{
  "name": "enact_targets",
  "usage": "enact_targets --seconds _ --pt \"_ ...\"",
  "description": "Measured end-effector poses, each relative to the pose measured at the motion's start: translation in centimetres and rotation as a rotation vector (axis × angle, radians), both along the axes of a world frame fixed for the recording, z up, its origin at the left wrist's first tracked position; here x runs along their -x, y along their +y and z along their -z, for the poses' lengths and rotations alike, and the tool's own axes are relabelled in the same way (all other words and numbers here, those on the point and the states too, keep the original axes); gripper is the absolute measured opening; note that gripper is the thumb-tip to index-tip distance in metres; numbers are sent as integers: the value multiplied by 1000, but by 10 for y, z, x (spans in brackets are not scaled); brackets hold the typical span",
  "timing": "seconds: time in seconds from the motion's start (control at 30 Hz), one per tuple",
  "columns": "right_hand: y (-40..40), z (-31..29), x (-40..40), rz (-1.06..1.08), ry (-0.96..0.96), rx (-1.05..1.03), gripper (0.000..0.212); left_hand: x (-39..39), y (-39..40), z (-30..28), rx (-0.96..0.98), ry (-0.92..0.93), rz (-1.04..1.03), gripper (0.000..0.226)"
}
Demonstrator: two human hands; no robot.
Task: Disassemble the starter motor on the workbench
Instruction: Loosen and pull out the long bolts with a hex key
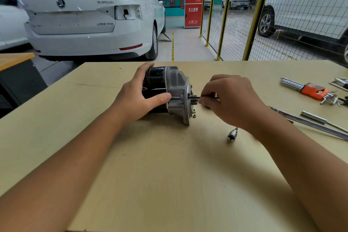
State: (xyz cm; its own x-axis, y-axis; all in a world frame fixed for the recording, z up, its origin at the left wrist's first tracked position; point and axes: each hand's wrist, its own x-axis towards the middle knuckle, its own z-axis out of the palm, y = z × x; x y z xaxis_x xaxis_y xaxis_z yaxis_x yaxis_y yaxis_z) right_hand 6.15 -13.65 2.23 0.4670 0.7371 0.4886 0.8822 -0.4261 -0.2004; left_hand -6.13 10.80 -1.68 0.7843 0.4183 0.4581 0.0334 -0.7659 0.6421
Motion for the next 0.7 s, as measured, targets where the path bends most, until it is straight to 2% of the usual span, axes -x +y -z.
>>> enact_targets --seconds 0.47,0.7 --pt "-2 -7 5 -39 36 -18 12 1 -2 -1 -4 -12 -5 95" --pt "-3 -7 -2 -43 36 118 21 1 -2 -2 -9 -9 -2 95"
